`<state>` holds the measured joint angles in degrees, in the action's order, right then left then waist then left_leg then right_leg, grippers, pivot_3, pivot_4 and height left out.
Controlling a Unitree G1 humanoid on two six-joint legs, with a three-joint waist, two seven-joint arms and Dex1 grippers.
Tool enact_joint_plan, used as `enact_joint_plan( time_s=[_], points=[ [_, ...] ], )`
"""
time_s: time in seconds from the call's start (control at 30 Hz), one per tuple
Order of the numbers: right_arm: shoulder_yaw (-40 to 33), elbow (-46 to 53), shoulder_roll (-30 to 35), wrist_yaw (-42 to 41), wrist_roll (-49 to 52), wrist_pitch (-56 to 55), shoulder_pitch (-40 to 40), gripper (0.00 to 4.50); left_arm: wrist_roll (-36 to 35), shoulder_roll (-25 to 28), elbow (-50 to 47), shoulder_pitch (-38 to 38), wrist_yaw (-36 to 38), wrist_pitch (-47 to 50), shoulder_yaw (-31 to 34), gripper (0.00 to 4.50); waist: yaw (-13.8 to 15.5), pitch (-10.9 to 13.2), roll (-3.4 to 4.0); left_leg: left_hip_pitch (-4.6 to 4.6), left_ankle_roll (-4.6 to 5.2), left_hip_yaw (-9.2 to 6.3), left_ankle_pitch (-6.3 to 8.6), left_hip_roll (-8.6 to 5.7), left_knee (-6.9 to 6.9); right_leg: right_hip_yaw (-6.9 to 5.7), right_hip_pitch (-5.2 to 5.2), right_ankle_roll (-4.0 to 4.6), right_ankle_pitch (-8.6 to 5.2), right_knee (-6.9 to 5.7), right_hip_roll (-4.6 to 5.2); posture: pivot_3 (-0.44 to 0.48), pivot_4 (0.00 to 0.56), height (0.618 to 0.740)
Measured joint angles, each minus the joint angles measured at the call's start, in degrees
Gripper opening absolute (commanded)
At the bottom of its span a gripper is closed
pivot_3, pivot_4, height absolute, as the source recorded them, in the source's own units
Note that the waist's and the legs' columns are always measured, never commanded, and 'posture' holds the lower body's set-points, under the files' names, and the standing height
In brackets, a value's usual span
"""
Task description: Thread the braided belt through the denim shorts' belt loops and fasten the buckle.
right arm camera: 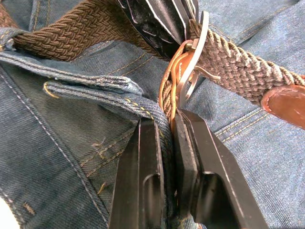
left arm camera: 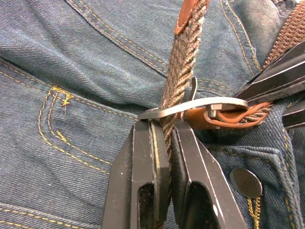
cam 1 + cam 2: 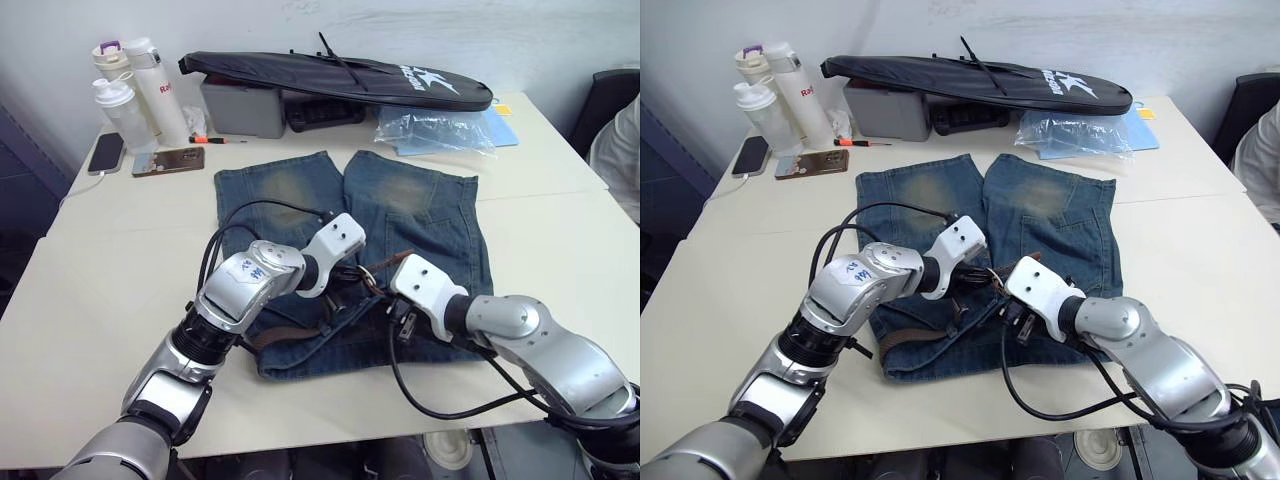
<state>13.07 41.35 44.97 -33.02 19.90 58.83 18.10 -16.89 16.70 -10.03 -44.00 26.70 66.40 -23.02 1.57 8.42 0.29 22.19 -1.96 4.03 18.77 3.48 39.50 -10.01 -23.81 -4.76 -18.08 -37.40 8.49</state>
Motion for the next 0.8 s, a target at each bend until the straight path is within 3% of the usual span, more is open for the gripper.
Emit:
enact_joint_plan(
  time_s=[0.07, 0.2, 0.33, 0.6, 0.63, 0.77, 0.8],
  points=[
    [-2.46, 0.32, 0.5, -2.26, 2.63, 0.51, 0.03, 2.87, 0.32, -0.27, 0.0, 0.01, 0.03, -0.39, -0.03, 0.0, 0.05, 0.0, 0.0, 0.0, 0.0, -0.03, 0.0, 0.0, 0.01, -0.02, 0.01, 0.0, 0.0, 0.01, 0.0, 0.0, 0.15, 0.642],
    [-10.59, 1.38, 3.93, -6.38, 7.83, 2.63, 1.01, 4.43, 0.52, -0.01, 0.05, 0.03, 0.65, -0.89, -0.14, 0.0, 0.12, 0.02, 0.01, 0.0, 0.03, -0.05, 0.02, -0.02, 0.02, -0.04, 0.06, 0.0, 0.0, 0.04, 0.01, 0.0, 0.15, 0.642],
    [-20.34, 1.71, 7.35, -10.94, 15.09, 5.08, 1.4, 4.43, 0.78, 0.48, 0.44, 0.06, 1.73, -1.55, -0.16, 0.0, 0.18, 0.03, 0.01, 0.0, 0.05, -0.11, 0.03, 0.0, 0.0, -0.1, 0.1, 0.01, 0.0, 0.08, 0.0, 0.0, 0.15, 0.642],
    [-23.07, -1.29, 12.68, -12.19, 13.74, 0.84, -1.79, 4.43, 0.95, 1.55, 0.37, 0.65, 3.28, -1.58, -0.15, 0.0, 0.22, 0.03, 0.01, -0.03, 0.03, -0.06, 0.02, -0.02, -0.02, -0.07, 0.13, 0.0, 0.01, 0.1, 0.02, 0.0, 0.15, 0.644],
    [-22.43, -1.77, 13.0, -12.68, 12.75, -0.96, -2.94, 4.43, 0.95, 1.75, 0.24, 0.88, 3.5, -1.57, -0.16, 0.0, -0.13, 0.11, 0.07, 0.32, 0.32, -0.48, -0.12, -0.47, -0.33, -0.75, 0.94, -0.06, -0.02, 0.36, 1.05, 0.0, 0.15, 0.644],
    [-19.55, -3.29, 13.37, -14.01, 9.85, -6.93, -3.76, 4.43, 0.94, 2.03, -0.24, 0.86, 3.86, -1.58, -0.14, 0.0, -1.61, 0.39, -0.15, 0.25, 1.21, -3.47, -2.16, -3.07, -2.45, -4.41, 2.49, -1.18, -0.56, 0.5, 3.78, 0.0, 0.15, 0.645],
    [-17.98, -3.61, 13.67, -14.27, 8.56, -8.65, -3.25, 4.43, 0.96, 2.34, -0.34, 0.87, 3.92, -1.57, 0.06, 0.0, -1.25, 0.54, -0.04, 0.03, 0.86, -3.43, -2.46, -3.15, -2.35, -4.04, 2.22, -1.39, -0.59, 0.42, 3.61, 0.0, 0.15, 0.645]
  ],
)
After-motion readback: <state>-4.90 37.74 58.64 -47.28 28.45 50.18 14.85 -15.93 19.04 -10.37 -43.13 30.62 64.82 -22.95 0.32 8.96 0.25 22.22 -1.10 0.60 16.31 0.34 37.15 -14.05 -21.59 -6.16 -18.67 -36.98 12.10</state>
